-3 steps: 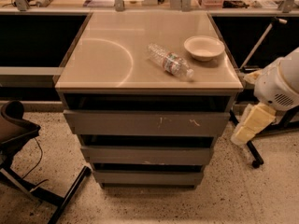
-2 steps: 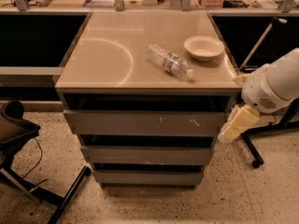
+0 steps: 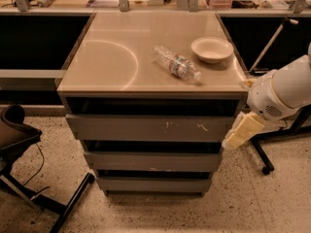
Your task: Open top drawer
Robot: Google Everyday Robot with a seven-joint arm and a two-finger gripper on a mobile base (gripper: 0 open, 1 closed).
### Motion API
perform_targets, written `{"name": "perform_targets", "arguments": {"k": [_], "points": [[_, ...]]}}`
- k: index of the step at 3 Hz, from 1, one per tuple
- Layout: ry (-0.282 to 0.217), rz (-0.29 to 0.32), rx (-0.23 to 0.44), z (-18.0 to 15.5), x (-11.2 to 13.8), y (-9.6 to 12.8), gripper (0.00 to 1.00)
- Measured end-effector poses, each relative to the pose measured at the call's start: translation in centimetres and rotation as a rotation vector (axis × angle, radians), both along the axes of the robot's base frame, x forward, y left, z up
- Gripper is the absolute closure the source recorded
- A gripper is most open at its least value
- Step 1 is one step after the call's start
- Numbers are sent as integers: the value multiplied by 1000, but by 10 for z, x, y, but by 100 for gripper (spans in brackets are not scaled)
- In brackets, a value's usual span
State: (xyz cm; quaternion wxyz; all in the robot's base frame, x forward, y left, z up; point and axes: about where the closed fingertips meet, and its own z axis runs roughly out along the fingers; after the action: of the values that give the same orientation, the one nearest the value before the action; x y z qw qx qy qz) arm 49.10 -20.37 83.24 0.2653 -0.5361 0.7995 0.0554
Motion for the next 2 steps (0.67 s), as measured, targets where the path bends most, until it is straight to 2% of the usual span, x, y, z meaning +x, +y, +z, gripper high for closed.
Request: {"name": "perform_targets", "arguments": {"k": [1,2], "points": [[-49,69,-1,-27,-11,39,0],[-73,143,-32,-83,-7,98,0]]}}
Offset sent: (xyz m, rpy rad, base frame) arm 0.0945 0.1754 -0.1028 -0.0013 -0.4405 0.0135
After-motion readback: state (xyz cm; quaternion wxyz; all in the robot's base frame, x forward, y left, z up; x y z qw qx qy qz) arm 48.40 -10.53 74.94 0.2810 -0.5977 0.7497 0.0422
